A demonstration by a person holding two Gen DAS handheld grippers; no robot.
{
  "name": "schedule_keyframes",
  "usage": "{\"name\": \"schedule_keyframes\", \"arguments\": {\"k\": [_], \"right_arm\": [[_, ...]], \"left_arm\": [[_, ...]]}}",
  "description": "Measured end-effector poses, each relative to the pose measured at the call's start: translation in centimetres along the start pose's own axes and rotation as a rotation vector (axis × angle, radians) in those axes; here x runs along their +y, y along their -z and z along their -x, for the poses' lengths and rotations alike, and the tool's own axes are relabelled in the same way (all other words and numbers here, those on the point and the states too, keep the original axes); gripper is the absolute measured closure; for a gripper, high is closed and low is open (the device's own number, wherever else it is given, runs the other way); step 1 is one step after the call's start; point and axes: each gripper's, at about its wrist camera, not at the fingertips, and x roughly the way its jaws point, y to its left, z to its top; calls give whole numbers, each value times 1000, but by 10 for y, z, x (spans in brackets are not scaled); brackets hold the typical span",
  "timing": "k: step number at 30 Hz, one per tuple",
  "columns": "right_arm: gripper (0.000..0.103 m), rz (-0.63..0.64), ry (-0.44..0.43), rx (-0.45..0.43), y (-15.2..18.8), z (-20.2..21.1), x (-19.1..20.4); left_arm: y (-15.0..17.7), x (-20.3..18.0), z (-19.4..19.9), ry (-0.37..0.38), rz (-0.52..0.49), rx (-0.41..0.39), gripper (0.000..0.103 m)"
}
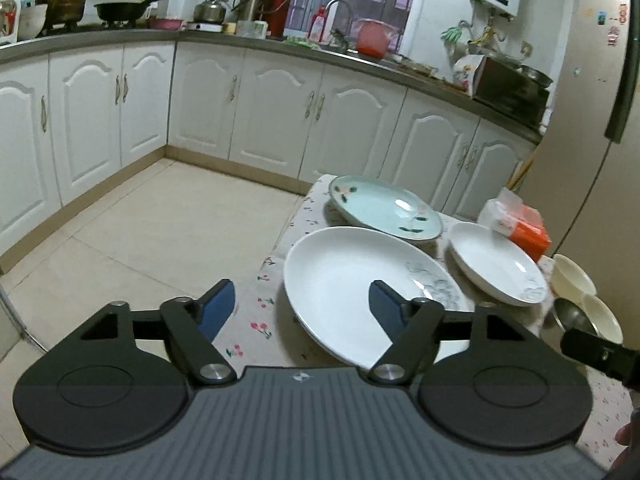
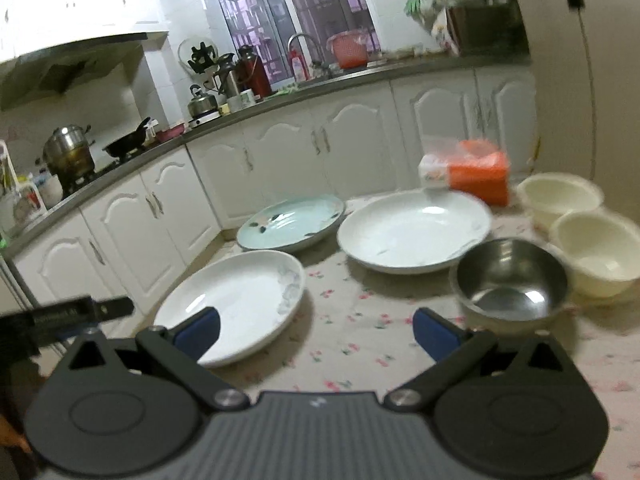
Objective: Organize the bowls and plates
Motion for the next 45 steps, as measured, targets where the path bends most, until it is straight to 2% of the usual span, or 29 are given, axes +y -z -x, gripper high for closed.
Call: {"name": "schedule_keyframes", "arguments": {"k": [5, 10, 13, 19, 23, 29, 33, 45], "right_arm": [[14, -40, -44, 44, -6, -35, -2], [20, -61, -59, 66, -9, -61, 0], [20, -80, -59, 70, -9, -74, -1], [20, -100, -89, 86, -11, -92, 0], [20, -89, -138, 90, -13, -100, 4], [20, -139, -192, 126, -9, -110, 1], [20, -147, -236, 109, -9, -107, 5], [20, -29, -172, 69, -5, -85, 22]], "left_arm": [[0, 12, -18, 6, 43, 34, 31], [0, 21, -32, 10, 87, 67, 45], [0, 25, -38, 15, 94, 66, 54], [-1, 30, -47, 33, 92, 80, 64], [1, 28, -52, 53, 85, 95, 65], [3, 18, -60, 96, 65, 115, 66], [3, 14, -61, 88, 47, 112, 66], [11, 5, -50, 83, 6, 116, 67]]}}
